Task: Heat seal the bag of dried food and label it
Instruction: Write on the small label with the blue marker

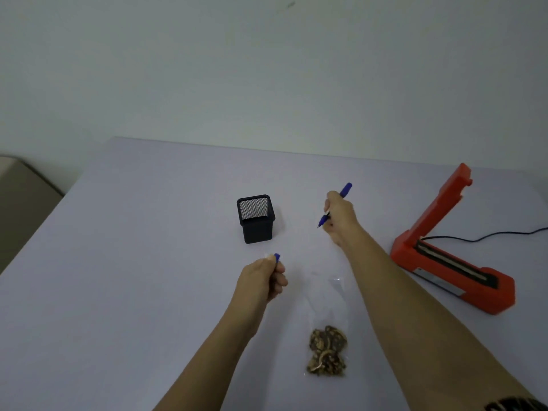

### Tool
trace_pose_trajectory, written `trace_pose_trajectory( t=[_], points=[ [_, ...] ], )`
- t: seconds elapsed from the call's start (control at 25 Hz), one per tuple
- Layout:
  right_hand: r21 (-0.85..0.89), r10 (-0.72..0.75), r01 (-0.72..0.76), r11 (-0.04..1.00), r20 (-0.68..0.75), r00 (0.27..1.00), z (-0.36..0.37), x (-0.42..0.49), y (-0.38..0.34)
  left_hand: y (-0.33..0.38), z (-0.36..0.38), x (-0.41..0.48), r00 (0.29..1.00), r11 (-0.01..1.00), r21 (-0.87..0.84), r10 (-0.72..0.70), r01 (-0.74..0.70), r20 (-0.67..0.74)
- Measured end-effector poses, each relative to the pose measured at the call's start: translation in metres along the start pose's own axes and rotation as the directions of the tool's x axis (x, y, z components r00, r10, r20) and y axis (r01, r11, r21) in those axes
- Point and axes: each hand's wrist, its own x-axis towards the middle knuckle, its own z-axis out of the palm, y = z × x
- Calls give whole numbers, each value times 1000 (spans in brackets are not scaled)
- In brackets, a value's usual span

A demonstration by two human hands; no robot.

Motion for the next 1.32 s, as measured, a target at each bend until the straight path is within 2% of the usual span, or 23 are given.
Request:
trace_pose_trajectory(
  t=[0.08, 0.16, 0.2, 0.4, 0.48, 0.72, 0.84, 0.92, 1.0, 1.12, 1.2, 1.32],
  points=[
    [-70, -36, 42, 997, 80, 996, 0, -4, 9, -20, -24, 9, 990, 949, 307, 105, -72, -92],
    [-110, -55, 67, 992, 103, 993, 5, -9, 24, -37, -48, 26, 969, 744, 662, 219, -94, -109],
    [-105, -61, 72, 992, 101, 993, 7, -12, 31, -44, -59, 33, 962, 655, 750, 253, -93, -102],
    [26, -65, 63, 998, 118, 991, 3, -12, 52, -62, -96, 60, 914, 378, 925, 384, -29, -128],
    [60, -84, 77, 995, 121, 989, 2, -13, 59, -66, -100, 64, 911, 306, 952, 395, -9, -118],
    [50, -235, 231, 972, 93, 968, 0, -10, 76, -75, -104, 69, 931, 314, 949, 344, 4, -118],
    [19, -273, 272, 962, 55, 961, 5, -8, 80, -68, -101, 64, 911, 390, 921, 377, 7, -167],
    [-1, -295, 296, 955, 29, 955, 8, -6, 84, -64, -94, 59, 836, 419, 900, 532, -121, -135],
    [-15, -307, 307, 952, 8, 952, 13, -2, 90, -64, -83, 61, 768, 379, 876, 641, -298, -16],
    [-42, -311, 310, 950, -37, 950, 23, 4, 105, -70, -66, 81, 805, 372, 843, 582, -389, 115],
    [-71, -327, 322, 944, -73, 942, 29, 7, 116, -77, -57, 100, 844, 396, 842, 521, -367, 123],
    [-115, -373, 359, 926, -145, 916, 41, 14, 129, -84, -48, 129, 841, 425, 831, 534, -359, 90]
  ],
)
